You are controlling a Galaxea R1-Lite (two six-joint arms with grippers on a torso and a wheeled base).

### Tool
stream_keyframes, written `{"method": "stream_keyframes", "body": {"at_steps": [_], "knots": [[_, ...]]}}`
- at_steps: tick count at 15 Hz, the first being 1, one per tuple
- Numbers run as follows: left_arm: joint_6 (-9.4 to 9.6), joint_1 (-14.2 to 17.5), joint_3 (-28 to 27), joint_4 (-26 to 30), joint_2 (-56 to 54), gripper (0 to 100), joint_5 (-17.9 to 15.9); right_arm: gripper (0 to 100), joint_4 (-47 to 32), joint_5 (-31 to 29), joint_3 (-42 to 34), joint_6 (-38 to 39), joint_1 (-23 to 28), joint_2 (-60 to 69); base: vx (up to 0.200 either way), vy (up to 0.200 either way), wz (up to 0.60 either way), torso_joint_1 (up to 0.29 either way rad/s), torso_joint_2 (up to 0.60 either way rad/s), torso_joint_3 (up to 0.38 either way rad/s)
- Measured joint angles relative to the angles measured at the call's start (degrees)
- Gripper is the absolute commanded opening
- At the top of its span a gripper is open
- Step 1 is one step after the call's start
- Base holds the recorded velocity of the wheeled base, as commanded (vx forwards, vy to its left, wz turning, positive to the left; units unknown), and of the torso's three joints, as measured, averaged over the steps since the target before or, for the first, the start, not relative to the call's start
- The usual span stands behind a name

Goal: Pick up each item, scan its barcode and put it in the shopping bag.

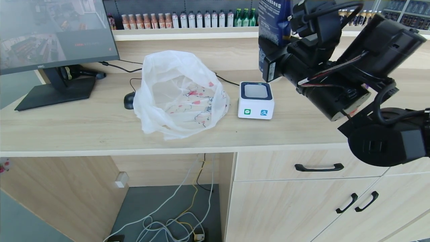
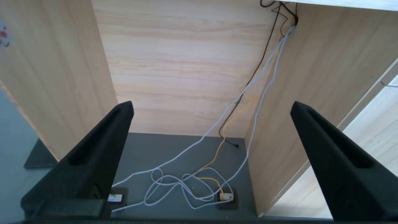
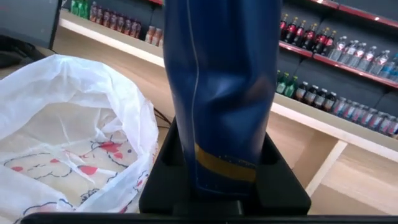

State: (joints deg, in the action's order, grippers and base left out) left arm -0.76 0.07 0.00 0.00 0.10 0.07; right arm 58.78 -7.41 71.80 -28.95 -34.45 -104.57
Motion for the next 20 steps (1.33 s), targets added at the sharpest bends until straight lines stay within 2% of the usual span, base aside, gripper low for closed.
{"method": "stream_keyframes", "body": {"at_steps": [8,12,16,20], "knots": [[0.00,-0.02,0.00,0.00,0.00,100,0.00,0,-2.29,15.97,2.78,-13.06,3.91,-2.49,0.000,0.000,0.00,0.000,0.00,0.000],[0.00,-0.02,0.00,0.00,0.00,100,0.00,0,-5.50,27.72,3.69,-22.97,6.21,-2.97,0.000,0.000,0.00,0.000,0.00,0.000],[-0.02,-0.02,0.00,0.00,0.00,100,0.00,0,-6.92,35.57,6.61,-25.65,9.01,-4.66,0.000,0.000,0.00,0.000,0.00,0.000],[0.00,0.00,0.00,0.00,0.00,100,0.00,0,-14.09,43.02,12.46,-30.09,11.03,-7.12,0.000,0.000,0.00,0.000,0.00,0.000]]}}
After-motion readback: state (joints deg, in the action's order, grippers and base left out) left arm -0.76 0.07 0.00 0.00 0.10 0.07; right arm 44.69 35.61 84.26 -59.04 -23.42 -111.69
